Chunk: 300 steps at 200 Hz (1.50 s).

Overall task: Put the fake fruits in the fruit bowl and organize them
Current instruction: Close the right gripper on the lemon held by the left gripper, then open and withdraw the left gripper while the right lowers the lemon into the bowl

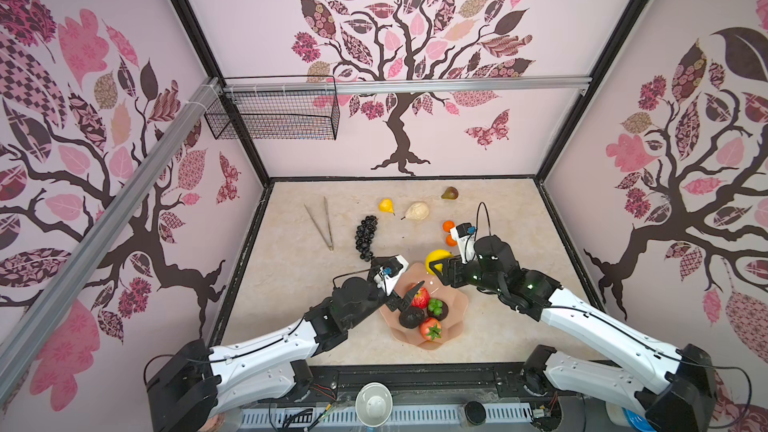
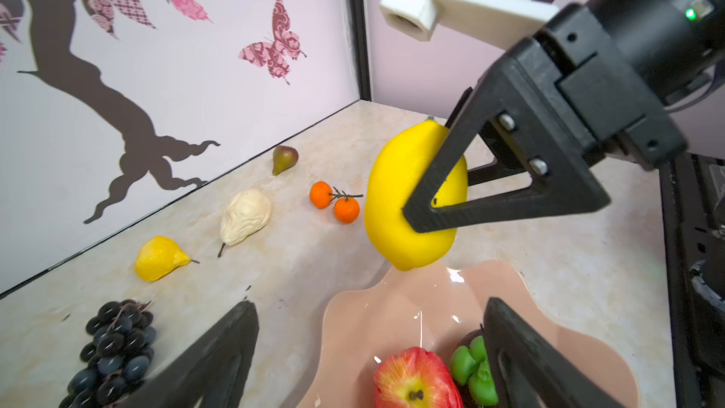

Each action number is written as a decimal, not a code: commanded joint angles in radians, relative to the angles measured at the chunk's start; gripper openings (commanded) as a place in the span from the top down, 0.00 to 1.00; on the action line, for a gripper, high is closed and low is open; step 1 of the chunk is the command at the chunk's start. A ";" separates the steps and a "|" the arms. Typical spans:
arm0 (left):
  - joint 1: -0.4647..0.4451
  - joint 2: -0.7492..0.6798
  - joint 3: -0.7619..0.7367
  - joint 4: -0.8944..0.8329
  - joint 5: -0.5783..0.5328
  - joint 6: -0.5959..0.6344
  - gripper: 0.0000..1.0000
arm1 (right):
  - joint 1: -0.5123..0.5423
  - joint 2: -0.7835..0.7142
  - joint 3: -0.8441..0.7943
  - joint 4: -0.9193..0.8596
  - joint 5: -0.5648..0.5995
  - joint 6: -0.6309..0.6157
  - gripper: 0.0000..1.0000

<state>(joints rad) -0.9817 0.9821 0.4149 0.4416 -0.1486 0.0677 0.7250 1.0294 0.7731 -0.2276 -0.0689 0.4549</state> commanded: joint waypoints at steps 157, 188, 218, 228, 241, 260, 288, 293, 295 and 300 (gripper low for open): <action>0.049 -0.088 -0.083 -0.060 -0.248 -0.075 0.08 | 0.027 0.196 -0.087 0.011 0.083 0.037 0.39; 0.051 -0.092 -0.084 -0.062 -0.251 -0.078 0.08 | 0.030 0.217 -0.090 0.012 0.084 0.045 0.39; 0.052 -0.094 -0.085 -0.064 -0.254 -0.077 0.08 | 0.035 0.234 -0.092 0.007 0.092 0.047 0.39; 0.052 -0.093 -0.085 -0.064 -0.254 -0.077 0.08 | 0.037 0.239 -0.092 0.010 0.091 0.049 0.39; 0.053 -0.094 -0.087 -0.063 -0.254 -0.076 0.08 | 0.039 0.245 -0.092 0.008 0.095 0.051 0.39; 0.054 -0.090 -0.085 -0.064 -0.256 -0.077 0.08 | 0.040 0.257 -0.090 0.010 0.097 0.052 0.39; 0.054 -0.086 -0.084 -0.063 -0.255 -0.078 0.08 | 0.042 0.274 -0.089 0.010 0.094 0.056 0.38; 0.055 -0.085 -0.084 -0.064 -0.256 -0.077 0.08 | 0.042 0.274 -0.088 0.010 0.093 0.057 0.38; 0.055 -0.085 -0.084 -0.063 -0.255 -0.077 0.08 | 0.042 0.276 -0.087 0.009 0.092 0.057 0.38; 0.055 -0.084 -0.084 -0.064 -0.255 -0.078 0.08 | 0.042 0.276 -0.087 0.008 0.092 0.058 0.38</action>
<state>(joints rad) -0.9337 0.9001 0.3569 0.3717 -0.3992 -0.0017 0.7605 1.2797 0.6922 -0.2203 0.0090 0.5007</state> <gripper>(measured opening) 0.918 0.626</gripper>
